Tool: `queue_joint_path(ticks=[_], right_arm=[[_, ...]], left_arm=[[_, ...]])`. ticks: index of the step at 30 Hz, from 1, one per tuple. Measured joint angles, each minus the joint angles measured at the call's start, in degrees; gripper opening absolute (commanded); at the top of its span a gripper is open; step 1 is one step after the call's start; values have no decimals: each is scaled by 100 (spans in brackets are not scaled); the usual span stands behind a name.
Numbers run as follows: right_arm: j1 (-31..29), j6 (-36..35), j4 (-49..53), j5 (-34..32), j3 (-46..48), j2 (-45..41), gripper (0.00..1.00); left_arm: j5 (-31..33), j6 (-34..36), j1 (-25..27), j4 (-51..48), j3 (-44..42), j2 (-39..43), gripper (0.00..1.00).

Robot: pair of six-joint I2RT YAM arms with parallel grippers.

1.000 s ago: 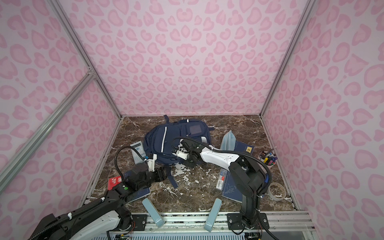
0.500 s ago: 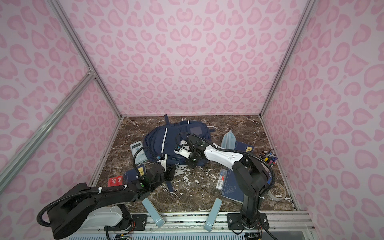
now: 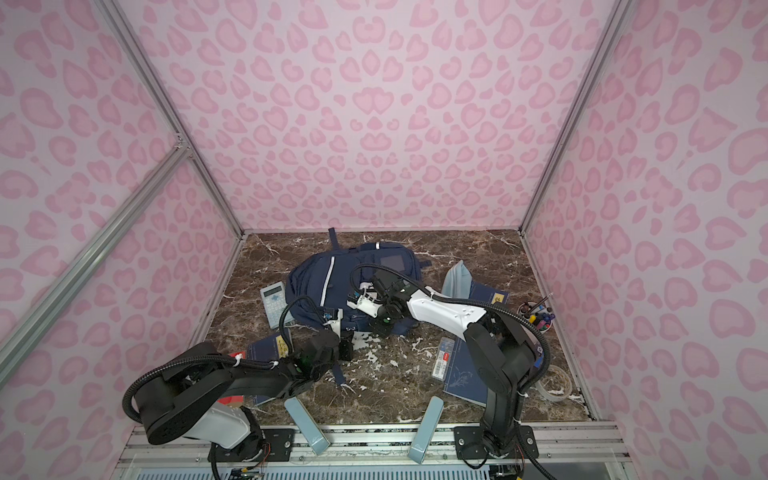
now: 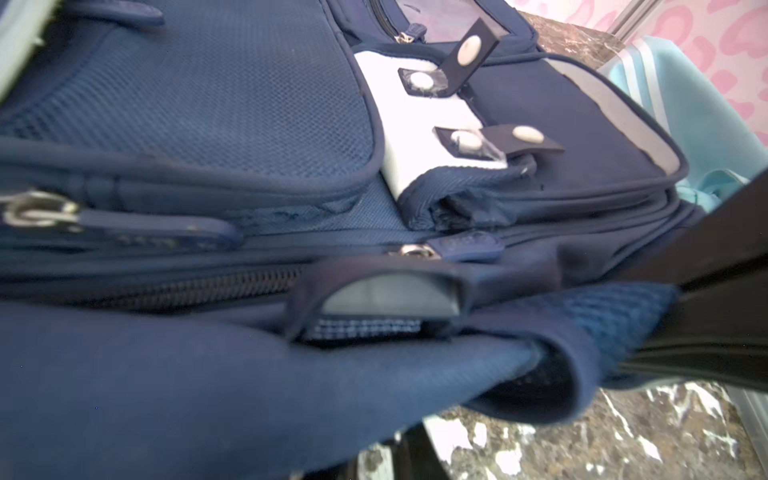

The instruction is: Pack the student bag

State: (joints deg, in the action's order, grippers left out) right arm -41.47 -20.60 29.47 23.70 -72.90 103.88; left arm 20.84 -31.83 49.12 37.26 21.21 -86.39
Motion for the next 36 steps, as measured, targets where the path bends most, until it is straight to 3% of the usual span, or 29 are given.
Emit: queue_joint_path(ticks=[1,3,4,14,21,25,29,32,33,36], right_arm=[[0,0,-2,9,0,0,0],[0,2,0,11,0,0,0],[0,2,-2,11,0,0,0],[229,151,-129,-11,179,-105,0],[223,144,-330,-249,341,-304,0],[413,155,-697,-516,695,-463,0],[483,258,-977,-964,848,-544,34],[459,431,-1464,-1276,1300,-931,91],[398,470,-1790,-1320,1631,-1209,99],[-72,229,-2927,-1272,2702,-2006,97]], left_arm=[[20,-2,0,4,2,-2,17],[48,-4,0,0,7,-2,4],[59,-9,0,-33,26,7,4],[197,-658,-326,-1864,299,966,4],[-452,-715,-1325,-2844,260,1770,4],[-761,-529,-1473,-3399,516,1864,4],[-844,-496,-1049,-3696,525,2052,4],[-1034,-592,-817,-3803,525,2229,4],[-1102,-634,-782,-3825,540,2269,4],[-1226,-688,-693,-4013,706,2332,4]])
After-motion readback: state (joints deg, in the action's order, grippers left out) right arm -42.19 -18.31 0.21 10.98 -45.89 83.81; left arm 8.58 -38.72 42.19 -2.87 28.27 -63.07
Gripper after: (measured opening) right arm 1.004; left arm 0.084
